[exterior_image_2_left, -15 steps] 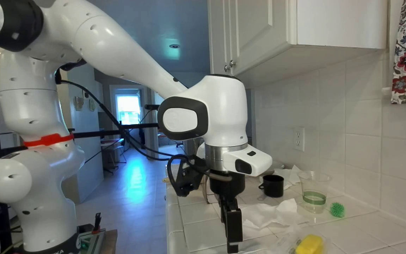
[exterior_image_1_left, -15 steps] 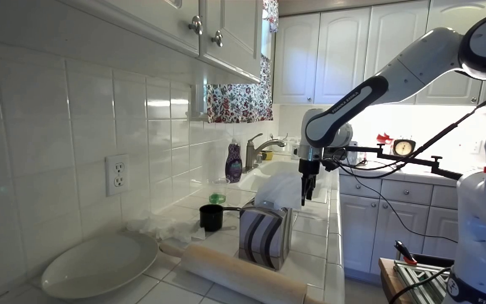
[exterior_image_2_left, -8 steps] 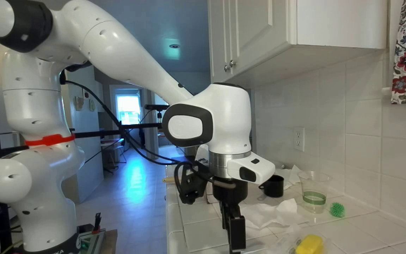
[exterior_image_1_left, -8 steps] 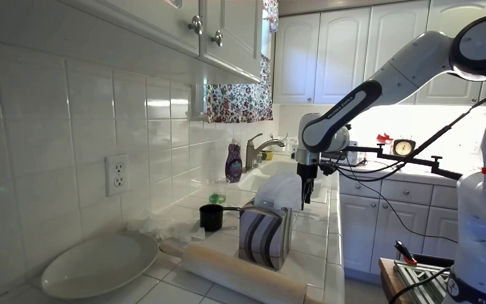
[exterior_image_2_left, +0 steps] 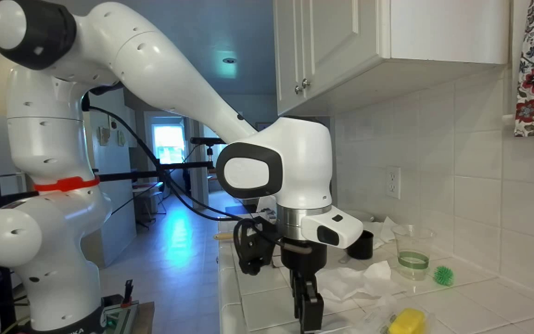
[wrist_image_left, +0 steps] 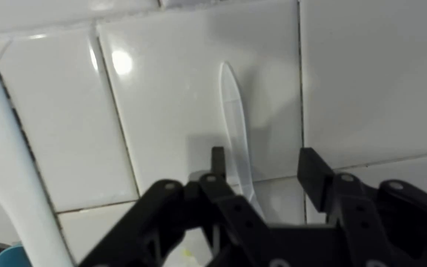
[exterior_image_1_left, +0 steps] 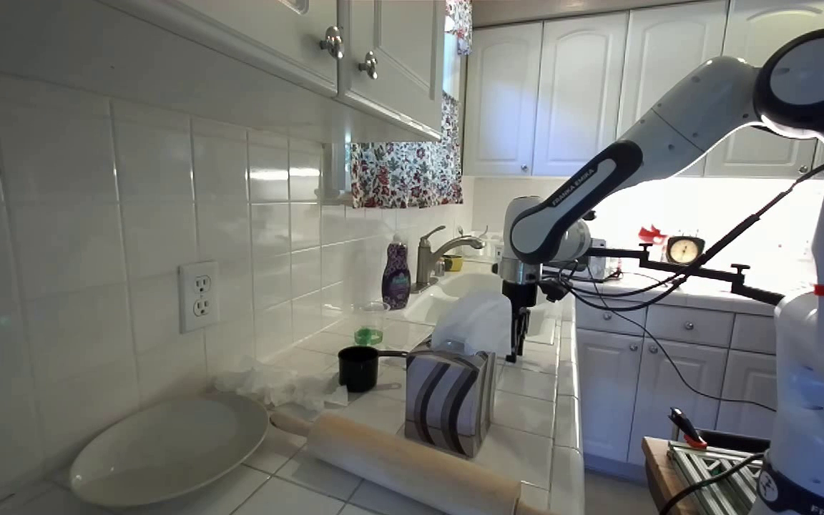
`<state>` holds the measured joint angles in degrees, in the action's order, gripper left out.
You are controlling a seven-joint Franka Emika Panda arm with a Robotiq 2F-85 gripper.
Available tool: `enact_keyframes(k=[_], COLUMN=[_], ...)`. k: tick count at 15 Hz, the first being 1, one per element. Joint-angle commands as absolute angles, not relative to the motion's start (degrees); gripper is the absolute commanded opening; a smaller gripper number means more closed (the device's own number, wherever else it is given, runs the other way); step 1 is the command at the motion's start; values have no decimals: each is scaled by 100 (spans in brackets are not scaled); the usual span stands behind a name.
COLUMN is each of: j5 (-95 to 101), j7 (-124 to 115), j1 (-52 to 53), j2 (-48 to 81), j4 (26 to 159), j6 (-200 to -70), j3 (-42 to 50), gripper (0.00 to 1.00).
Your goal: Pick up the knife from the counter and cut the butter on the paper
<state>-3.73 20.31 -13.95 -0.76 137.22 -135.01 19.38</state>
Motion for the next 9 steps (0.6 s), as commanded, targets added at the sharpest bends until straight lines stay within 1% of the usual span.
enact_keyframes(k=[1,4,9], j5=[-388,-394,-402], j7=[2224,2235,2243], j1=[-1504,-1509,-1510], j2=[77,78,75], j4=[13571,13563,13561], j6=[-13496,-13491,-13483], j3=[1855,1848,1845], gripper=[24,1,0])
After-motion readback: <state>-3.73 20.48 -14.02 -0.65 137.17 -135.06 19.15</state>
